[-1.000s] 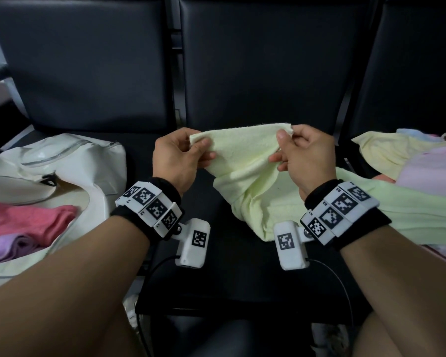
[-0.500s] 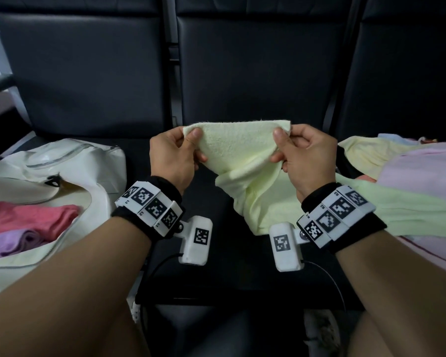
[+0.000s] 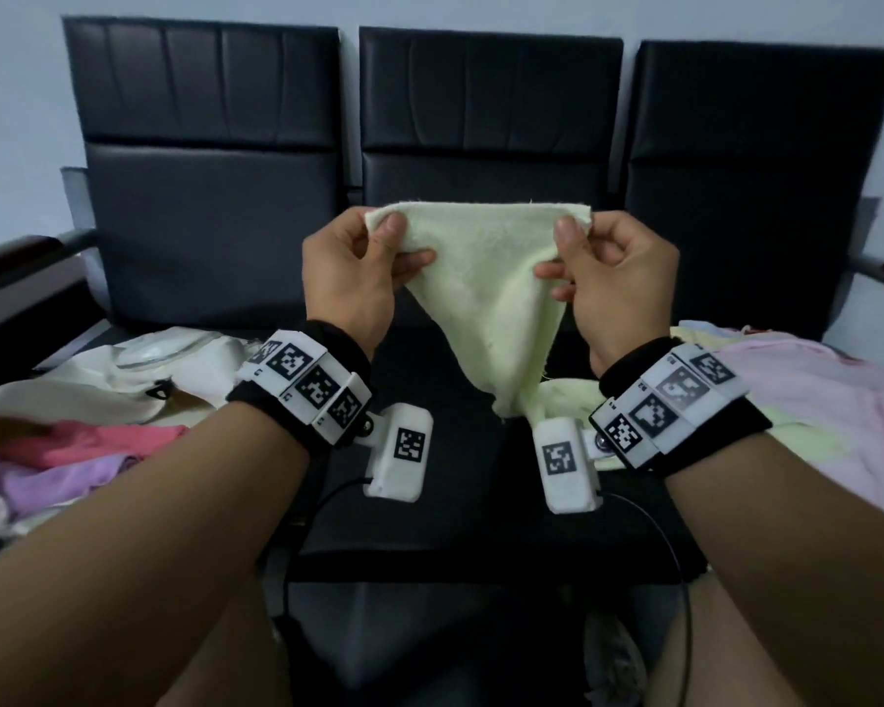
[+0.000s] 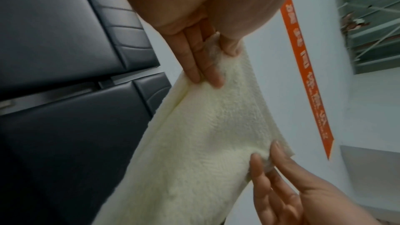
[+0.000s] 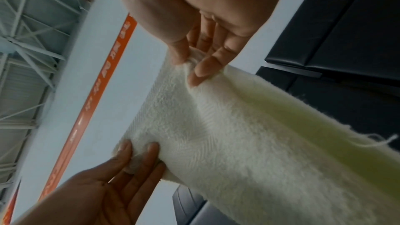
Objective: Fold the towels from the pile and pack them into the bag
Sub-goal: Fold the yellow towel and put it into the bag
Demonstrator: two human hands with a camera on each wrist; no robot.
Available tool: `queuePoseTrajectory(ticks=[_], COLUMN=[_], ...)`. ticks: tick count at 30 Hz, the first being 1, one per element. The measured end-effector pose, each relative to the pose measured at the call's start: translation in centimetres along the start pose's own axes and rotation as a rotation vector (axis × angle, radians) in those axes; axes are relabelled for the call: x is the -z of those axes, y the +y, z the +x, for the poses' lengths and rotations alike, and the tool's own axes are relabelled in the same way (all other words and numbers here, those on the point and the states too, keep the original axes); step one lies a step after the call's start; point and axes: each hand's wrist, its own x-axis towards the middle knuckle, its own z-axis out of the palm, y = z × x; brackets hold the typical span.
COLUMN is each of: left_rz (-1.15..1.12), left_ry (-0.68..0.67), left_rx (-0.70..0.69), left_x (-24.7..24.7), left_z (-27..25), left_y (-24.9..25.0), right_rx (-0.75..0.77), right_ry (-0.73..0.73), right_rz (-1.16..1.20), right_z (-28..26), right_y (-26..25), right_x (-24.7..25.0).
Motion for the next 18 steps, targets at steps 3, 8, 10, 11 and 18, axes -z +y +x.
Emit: queuePoseTrajectory(ticks=[3,8,10,11,18], left_rz=[-0.030,-0.071,-0.079,-0.076,-0.067], left_ry=[-0.011,-0.053,-0.054,-0.051,-0.028], left_rx=[-0.085,-0.240,-0.277,-0.295,-0.425], left_x=[-0.7,-1.3,-1.4,-1.5,-2.1], left_z=[0.0,-0.5,-0.7,-0.8,-1.4], left_y=[4.0,11.3,14.3,15.7,24.5], right_rx=[0.073,0.224,0.280,0.304,0.406], right_ry=[0.022,0.042,0.054,0.059,0.106], right_rz=[0.005,0.020,0.038,0.045,0.036], right_z=[0.4,0.9,1.0,1.0,1.2], right_y=[-4.1,-11.6,-14.4,-15.8,-23.8], right_x=[0.5,1.4,1.7,1.8,2.6])
